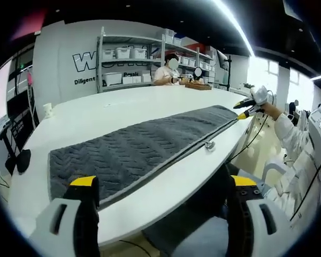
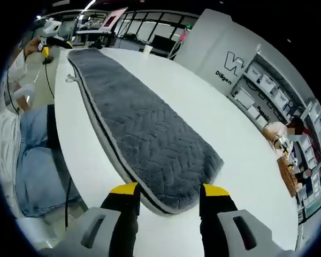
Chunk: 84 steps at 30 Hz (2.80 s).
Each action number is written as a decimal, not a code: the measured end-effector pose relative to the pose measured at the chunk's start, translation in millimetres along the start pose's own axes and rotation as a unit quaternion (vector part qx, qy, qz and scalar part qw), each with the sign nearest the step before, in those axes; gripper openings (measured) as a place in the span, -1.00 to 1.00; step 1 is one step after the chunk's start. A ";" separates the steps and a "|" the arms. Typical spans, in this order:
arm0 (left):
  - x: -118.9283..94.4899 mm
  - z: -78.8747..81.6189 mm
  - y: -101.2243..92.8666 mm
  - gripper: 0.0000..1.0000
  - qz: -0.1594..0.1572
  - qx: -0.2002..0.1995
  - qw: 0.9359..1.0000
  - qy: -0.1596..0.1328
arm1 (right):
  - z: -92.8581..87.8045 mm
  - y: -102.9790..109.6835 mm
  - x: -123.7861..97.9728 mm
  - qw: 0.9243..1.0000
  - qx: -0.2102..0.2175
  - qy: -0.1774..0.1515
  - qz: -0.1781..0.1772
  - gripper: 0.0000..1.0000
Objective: Open the folded towel by lifting each exposed corner and separating the folded layers until the towel lies flat within the target outline without major curled edges
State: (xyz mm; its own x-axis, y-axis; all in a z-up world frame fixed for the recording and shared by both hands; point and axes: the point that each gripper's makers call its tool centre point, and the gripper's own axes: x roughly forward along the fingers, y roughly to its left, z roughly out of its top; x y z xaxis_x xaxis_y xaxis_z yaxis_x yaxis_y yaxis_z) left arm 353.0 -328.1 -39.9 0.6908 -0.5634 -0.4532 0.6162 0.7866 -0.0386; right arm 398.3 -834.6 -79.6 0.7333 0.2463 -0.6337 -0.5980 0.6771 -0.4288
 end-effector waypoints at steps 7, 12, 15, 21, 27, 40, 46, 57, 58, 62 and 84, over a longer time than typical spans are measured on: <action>-1.8 3.6 -1.1 0.93 -0.004 -0.004 1.000 -0.007 | 1.3 19.0 2.2 0.999 -0.020 -0.007 0.042 -0.80; -0.4 2.7 -1.4 0.94 -0.006 -0.005 1.000 -0.007 | 0.6 22.6 4.5 0.998 -0.006 -0.016 0.057 -1.00; -0.2 2.8 -1.8 0.94 -0.008 -0.008 1.000 -0.009 | 0.9 23.4 4.6 0.998 -0.003 -0.018 0.062 -1.00; -1.5 3.7 -0.6 0.93 -0.006 -0.011 1.000 -0.012 | 3.5 20.0 2.8 0.998 0.005 -0.023 0.063 -1.00; -3.2 4.5 -0.2 0.92 -0.006 -0.012 1.000 -0.014 | 19.8 6.3 -3.7 0.998 0.011 -0.044 0.032 -1.00; -9.3 6.5 6.4 0.92 -0.001 -0.010 1.000 -0.019 | 62.0 -20.3 -1.4 0.997 0.025 -0.070 0.007 -1.00; -10.8 5.7 8.8 0.92 0.003 -0.010 1.000 -0.019 | 76.4 -39.7 6.4 0.997 0.031 -0.075 -0.017 -1.00; -6.5 11.1 18.5 0.92 0.007 -0.005 1.000 -0.020 | 107.0 -75.5 34.9 0.996 0.022 -0.070 -0.053 -1.00; -6.1 11.1 20.9 0.92 0.009 -0.005 1.000 -0.019 | 109.2 -78.8 37.8 0.996 0.022 -0.069 -0.057 -1.00; -6.1 11.8 25.6 0.91 0.010 -0.007 1.000 -0.021 | 112.2 -88.7 49.7 0.996 0.027 -0.064 -0.063 -1.00; -1.4 7.8 32.5 0.90 0.017 -0.018 1.000 -0.016 | 67.9 -84.1 131.6 0.997 0.021 0.048 -0.053 -0.90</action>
State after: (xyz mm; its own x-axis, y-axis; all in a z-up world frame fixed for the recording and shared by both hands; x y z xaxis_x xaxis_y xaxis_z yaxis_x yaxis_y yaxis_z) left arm 375.0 -303.8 -33.6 0.7227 -0.5438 -0.4266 0.5789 0.8134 -0.0563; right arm 567.1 -812.1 -83.2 0.7564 0.1059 -0.6455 -0.5032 0.7246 -0.4709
